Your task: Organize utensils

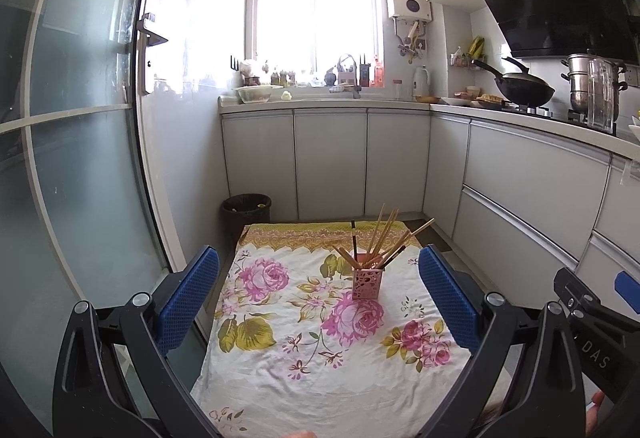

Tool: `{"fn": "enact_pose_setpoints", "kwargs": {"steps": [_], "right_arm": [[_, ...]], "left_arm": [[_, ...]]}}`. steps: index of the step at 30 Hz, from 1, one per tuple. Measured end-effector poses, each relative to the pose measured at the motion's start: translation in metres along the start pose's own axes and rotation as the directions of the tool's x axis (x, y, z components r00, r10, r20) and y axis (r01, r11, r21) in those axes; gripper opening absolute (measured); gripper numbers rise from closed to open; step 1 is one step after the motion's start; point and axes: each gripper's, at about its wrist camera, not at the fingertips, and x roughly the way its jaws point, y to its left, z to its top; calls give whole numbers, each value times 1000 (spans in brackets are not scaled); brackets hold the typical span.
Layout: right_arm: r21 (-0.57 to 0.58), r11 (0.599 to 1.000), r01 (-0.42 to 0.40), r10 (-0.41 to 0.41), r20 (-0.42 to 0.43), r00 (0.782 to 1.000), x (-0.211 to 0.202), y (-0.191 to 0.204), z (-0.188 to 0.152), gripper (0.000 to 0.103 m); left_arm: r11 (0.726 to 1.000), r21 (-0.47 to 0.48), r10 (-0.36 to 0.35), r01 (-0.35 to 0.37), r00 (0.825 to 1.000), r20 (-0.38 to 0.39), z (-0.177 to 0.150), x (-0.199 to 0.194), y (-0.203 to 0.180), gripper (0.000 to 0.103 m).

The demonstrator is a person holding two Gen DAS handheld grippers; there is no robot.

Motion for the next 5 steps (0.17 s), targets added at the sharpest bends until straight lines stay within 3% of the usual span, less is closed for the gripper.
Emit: {"fn": "enact_pose_setpoints", "kwargs": {"steps": [5], "right_arm": [[4, 1000, 9, -9, 11, 1000, -3, -4, -2, 96]], "left_arm": [[999, -48, -25, 22, 997, -67, -6, 9, 6, 96]]}}
